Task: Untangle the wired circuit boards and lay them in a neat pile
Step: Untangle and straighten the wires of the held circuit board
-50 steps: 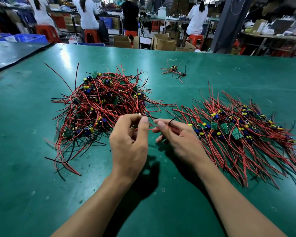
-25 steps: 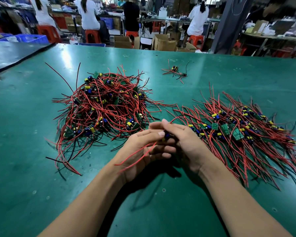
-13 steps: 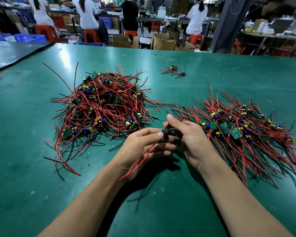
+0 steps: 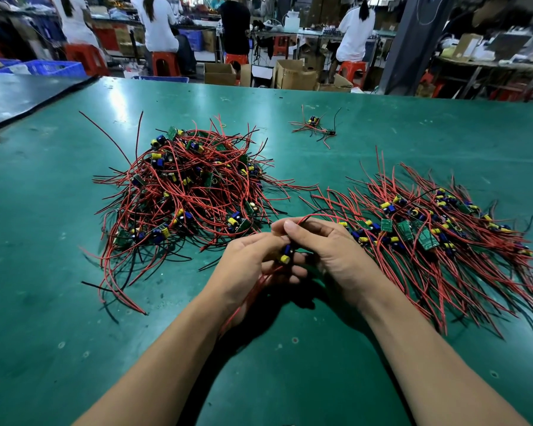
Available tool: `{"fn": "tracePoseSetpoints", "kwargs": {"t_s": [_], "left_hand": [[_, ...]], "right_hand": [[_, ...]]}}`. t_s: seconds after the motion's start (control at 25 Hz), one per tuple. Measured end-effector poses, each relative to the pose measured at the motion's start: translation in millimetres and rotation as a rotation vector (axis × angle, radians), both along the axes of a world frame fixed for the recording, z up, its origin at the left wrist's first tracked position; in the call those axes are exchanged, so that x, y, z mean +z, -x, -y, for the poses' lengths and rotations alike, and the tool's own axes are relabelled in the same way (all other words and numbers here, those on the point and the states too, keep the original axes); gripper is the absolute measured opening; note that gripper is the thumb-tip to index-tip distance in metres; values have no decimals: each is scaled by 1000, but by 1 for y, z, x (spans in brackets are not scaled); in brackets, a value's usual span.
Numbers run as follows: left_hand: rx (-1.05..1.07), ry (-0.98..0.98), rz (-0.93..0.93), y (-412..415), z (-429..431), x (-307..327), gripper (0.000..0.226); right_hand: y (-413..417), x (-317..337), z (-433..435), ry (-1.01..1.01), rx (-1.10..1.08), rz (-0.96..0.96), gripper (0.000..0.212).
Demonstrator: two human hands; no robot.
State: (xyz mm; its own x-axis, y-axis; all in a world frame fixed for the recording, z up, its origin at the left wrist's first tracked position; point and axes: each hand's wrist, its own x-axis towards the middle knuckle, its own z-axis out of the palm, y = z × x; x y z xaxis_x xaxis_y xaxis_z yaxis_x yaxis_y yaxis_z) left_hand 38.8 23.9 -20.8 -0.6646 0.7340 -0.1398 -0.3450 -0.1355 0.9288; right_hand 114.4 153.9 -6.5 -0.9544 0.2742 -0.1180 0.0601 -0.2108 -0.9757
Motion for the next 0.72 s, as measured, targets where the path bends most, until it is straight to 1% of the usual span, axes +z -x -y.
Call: {"fn": "tracePoseSetpoints", "kwargs": {"t_s": [0.2, 0.36, 0.44, 0.6, 0.72], "left_hand": [[4, 10, -50, -4, 2, 7, 14], [-17, 52, -146, -14, 3, 20, 16], [-19, 66, -173, -18, 3, 26, 16], [-28, 74, -188, -25, 6, 32, 19], [10, 79, -199, -23, 6, 30, 21]], "right_hand": [[3, 4, 0, 147, -61, 4, 36], [8, 6, 1, 99, -217, 28, 39], [9, 4, 3, 74, -254, 48, 43], [7, 2, 4, 70, -252, 47, 42], [5, 2, 6, 89, -149, 36, 36]]}}
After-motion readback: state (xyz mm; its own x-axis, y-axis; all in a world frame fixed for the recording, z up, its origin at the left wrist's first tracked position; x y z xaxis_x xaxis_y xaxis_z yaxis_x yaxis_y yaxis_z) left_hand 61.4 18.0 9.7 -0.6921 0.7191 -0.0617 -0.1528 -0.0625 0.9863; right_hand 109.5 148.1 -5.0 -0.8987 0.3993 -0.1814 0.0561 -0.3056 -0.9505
